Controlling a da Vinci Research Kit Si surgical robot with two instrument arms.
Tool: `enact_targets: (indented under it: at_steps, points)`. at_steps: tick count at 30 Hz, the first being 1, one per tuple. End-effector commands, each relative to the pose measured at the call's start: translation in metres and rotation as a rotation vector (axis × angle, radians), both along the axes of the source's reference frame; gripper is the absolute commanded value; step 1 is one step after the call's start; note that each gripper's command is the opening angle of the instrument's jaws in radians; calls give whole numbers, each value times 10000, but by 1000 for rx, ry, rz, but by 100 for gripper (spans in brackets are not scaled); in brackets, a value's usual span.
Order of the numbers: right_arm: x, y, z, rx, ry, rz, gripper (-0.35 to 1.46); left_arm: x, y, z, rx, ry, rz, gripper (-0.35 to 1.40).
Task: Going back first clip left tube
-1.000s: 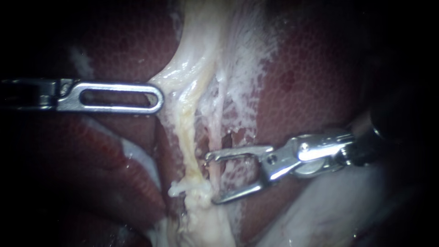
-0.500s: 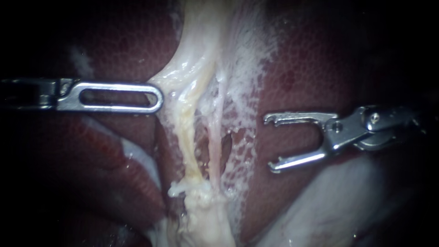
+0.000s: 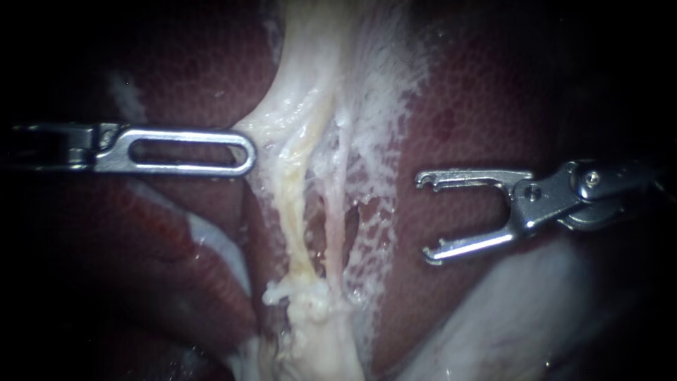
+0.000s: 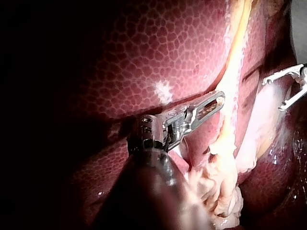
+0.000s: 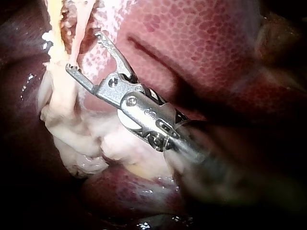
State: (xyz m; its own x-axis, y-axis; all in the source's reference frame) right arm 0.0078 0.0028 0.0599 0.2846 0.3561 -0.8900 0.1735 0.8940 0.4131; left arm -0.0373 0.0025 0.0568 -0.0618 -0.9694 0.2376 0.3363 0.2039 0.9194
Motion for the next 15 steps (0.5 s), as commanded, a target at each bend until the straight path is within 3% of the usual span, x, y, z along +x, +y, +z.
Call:
enact_targets:
  at_steps: [1,7,15]
  points:
    - [0,0,0,0,0,0,60,-4,-4,7,-10,4,0,-35]
    - [0,0,0,0,0,0,60,-27,-27,45,1,0,-2,-35]
    - [0,0,0,0,0,0,60,-33,-30,51,4,-2,-1,-35]
